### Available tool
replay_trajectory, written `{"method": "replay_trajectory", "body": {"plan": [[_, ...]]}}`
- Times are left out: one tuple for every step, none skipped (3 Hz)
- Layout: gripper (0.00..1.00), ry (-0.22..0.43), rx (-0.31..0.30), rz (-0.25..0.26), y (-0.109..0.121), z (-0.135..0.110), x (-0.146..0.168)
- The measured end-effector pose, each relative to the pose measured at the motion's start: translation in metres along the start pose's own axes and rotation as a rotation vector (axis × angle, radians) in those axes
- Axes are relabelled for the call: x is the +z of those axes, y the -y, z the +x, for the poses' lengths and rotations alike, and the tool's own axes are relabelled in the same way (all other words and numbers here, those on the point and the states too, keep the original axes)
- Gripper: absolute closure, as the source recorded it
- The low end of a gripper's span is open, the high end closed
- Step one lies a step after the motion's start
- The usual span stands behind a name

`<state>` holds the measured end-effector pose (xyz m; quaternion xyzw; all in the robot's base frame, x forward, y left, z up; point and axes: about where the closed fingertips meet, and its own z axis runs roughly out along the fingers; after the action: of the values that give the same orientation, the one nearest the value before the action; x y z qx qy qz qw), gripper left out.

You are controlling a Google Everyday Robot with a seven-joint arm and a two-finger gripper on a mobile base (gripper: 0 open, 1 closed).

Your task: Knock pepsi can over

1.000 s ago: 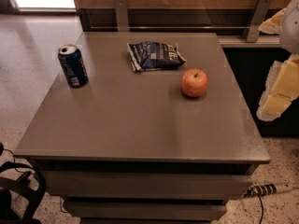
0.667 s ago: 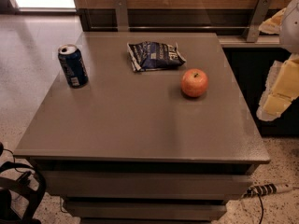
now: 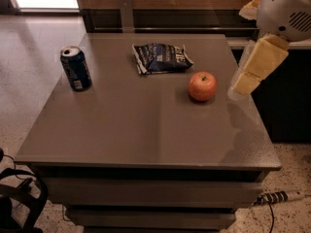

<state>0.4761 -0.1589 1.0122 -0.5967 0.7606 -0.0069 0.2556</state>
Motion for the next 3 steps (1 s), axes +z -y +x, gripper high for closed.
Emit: {"method": "replay_trajectory", "body": {"plan": [[0.0, 0.111, -0.002, -0.013, 0.009, -0.053, 0.028], [0.0, 0.234, 0.019, -0.032, 0.006, -0.098, 0.058], [0.0, 0.384, 0.06, -0.049, -0.002, -0.141, 0.089]]}}
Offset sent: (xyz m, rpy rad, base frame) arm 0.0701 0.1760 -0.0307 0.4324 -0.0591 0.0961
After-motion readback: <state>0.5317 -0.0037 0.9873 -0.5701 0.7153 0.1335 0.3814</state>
